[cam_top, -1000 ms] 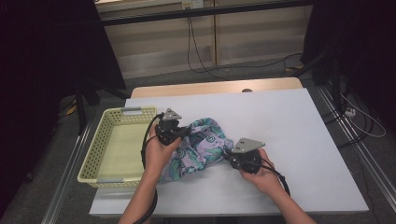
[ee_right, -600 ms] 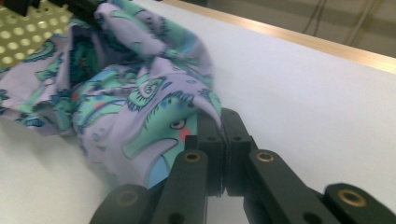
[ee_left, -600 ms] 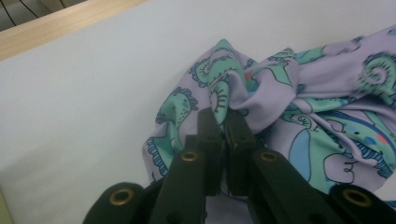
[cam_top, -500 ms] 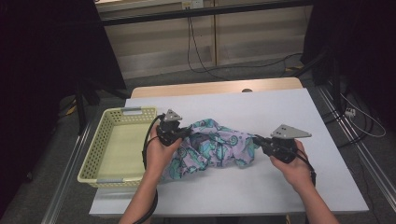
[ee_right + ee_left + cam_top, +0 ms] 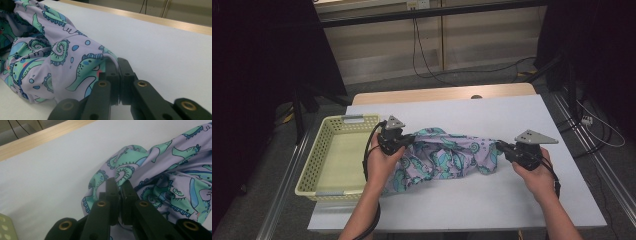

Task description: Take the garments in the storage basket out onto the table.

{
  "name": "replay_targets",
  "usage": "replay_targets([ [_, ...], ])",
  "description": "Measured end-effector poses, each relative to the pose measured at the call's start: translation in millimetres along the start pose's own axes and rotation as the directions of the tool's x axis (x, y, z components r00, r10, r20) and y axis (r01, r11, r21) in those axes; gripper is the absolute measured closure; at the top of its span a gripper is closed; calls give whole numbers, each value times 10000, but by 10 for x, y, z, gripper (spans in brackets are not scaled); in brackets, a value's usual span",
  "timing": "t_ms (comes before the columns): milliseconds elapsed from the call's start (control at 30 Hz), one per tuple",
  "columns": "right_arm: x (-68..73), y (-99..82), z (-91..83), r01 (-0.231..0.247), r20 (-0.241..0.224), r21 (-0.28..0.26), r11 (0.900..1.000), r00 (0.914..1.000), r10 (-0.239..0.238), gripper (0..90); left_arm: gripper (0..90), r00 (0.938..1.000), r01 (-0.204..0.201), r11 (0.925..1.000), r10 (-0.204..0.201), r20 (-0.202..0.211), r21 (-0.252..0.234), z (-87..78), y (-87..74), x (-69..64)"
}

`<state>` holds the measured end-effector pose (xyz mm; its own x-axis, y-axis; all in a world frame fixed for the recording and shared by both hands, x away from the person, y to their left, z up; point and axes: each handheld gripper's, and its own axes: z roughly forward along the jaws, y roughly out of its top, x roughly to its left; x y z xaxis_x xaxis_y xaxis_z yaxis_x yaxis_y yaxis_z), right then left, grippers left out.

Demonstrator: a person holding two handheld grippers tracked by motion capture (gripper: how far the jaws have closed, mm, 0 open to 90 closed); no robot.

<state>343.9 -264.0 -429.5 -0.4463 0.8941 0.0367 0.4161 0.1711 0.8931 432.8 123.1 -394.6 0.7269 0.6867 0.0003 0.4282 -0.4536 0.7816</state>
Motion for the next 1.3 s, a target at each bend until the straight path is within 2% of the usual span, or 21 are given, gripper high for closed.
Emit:
replay_targets([
  [267,-14,78,93,257,243,162,9995,9994,-261,893,870,10000,80,10000,-79,53,-27,-14,7,16],
  [367,-68,249,206,687,509,354,9970,9962,-705,894,870,9998,185,9995,-185,23,-266,-48,24,32],
  [500,-156,594,351,934,1149,-12,9956,9891,-926,894,870,9994,344,9974,-346,-15,-627,-97,51,64],
  [533,-167,661,389,977,1154,-122,9951,9887,-957,892,871,9994,354,9980,-356,-30,-533,-99,51,71],
  [567,-176,706,430,914,1036,-174,9957,9906,-891,863,871,9995,312,9984,-317,-92,-482,-90,41,81],
  [600,-174,720,478,825,1076,-78,9966,9909,-811,745,870,9993,358,9986,-363,-114,-401,-74,25,88],
  [633,-157,710,523,767,1365,96,9970,9876,-773,614,870,9991,406,9987,-410,-108,-320,-56,4,97],
  [667,-129,682,554,754,1583,219,9969,9843,-780,561,870,9991,416,9988,-417,-47,-276,-39,-17,109],
  [733,-38,599,566,804,1113,158,9966,9904,-816,477,869,9989,466,9987,-466,-9,-184,-22,-38,121],
  [800,89,515,546,998,1006,272,9946,9897,-1021,361,868,9990,451,9989,-450,47,-131,-10,-36,120],
  [867,230,434,518,1051,448,352,9938,9933,-1066,347,868,9988,490,9987,-490,52,-137,7,-35,102],
  [1000,545,310,468,1538,-454,416,9872,9874,-1519,325,868,9993,374,9992,-374,14,-106,22,-30,74],
  [1100,770,287,459,1789,-1075,158,9837,9785,-1762,355,868,9994,345,9994,-345,61,-7,28,-35,62],
  [1167,924,287,491,2155,-1527,151,9764,9655,-2108,388,868,9993,384,9993,-384,35,-3,28,-38,50],
  [1233,1053,275,559,2282,-2181,263,9733,9515,-2172,482,868,9995,301,9995,-301,48,40,20,-37,51],
  [1300,1156,235,654,2631,-2410,434,9638,9390,-2454,492,868,9995,311,9995,-312,97,95,18,-42,49],
])
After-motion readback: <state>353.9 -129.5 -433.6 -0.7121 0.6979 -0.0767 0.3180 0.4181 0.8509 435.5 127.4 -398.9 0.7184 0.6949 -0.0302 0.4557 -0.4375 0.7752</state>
